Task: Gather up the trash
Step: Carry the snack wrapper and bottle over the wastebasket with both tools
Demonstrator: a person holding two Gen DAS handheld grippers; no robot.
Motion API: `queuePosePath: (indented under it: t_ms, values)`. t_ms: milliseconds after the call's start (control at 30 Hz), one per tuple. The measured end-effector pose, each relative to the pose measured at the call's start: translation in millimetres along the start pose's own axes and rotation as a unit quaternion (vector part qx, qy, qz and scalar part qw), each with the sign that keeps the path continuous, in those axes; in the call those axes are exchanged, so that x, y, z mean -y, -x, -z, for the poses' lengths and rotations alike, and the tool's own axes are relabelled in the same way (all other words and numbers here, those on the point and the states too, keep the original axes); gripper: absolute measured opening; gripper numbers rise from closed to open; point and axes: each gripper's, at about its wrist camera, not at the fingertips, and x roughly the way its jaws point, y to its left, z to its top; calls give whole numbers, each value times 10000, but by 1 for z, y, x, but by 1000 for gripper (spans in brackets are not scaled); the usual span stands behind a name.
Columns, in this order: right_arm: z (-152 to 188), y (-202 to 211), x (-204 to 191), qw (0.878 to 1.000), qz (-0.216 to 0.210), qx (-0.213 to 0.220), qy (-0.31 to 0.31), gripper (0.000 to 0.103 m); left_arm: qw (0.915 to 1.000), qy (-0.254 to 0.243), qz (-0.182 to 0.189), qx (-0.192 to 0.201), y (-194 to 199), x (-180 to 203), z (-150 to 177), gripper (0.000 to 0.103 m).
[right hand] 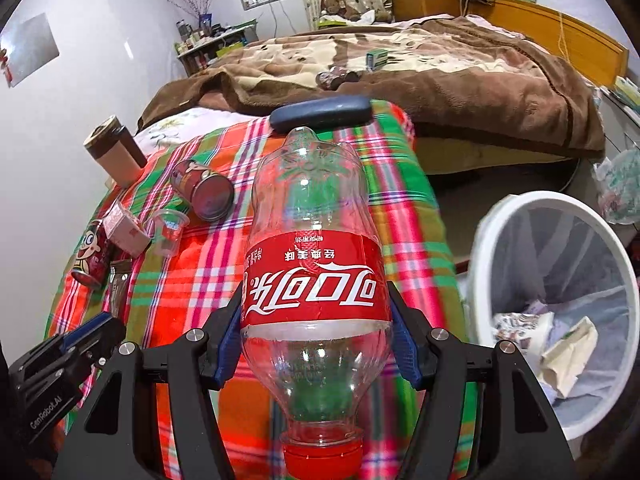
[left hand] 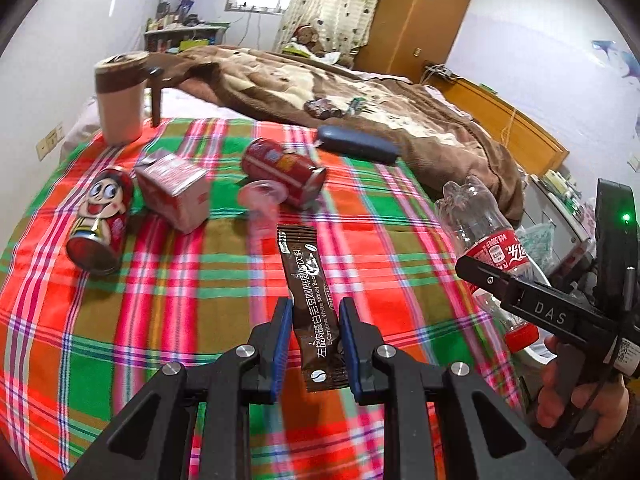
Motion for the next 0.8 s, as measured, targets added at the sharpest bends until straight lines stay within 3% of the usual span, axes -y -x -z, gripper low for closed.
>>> queuePosePath:
  t_ms: [400,800]
  values:
    - [5,33,49,9989,288,228,-288,64,9975,-572,421,39,-3,75,-7,24]
    - [11,58,108,9942,738,366,-696,64,9877,-1198,997,-102,-21,167,-8,24]
